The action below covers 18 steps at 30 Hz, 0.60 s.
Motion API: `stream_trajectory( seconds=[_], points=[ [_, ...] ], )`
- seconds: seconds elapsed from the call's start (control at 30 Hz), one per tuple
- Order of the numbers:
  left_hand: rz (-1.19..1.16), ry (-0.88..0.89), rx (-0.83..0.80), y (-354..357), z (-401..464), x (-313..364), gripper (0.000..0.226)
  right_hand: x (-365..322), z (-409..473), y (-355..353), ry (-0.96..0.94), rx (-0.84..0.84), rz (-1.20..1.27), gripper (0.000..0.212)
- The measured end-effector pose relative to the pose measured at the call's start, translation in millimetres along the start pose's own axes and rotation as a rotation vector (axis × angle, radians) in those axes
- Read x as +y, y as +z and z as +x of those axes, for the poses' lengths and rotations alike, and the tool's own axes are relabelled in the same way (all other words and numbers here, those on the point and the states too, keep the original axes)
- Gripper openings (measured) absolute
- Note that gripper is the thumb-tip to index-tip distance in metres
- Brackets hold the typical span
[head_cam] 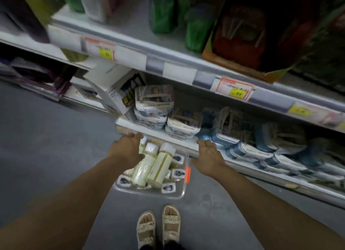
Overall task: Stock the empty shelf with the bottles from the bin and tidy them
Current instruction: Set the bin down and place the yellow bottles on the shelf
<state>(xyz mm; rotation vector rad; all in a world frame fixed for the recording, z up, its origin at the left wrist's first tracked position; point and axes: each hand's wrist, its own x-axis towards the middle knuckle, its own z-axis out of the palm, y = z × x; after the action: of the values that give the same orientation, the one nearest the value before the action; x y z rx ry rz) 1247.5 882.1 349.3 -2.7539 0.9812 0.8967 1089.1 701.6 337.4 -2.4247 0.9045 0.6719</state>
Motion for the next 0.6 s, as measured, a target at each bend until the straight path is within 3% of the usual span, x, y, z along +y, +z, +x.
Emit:
stream_trajectory(
  seconds=[0.33,0.6],
  points=[
    [0.064,0.222,0.119,-111.9,-86.0,54.4,0.061,-12.2,-124.4,-110.5,0.049,0.157,0.041,0.065],
    [0.169,0.436,0.167,-160.1,-145.0,125.9,0.049,15.1,-230.5,-150.6,0.178,0.314,0.112,0.064]
  ],
)
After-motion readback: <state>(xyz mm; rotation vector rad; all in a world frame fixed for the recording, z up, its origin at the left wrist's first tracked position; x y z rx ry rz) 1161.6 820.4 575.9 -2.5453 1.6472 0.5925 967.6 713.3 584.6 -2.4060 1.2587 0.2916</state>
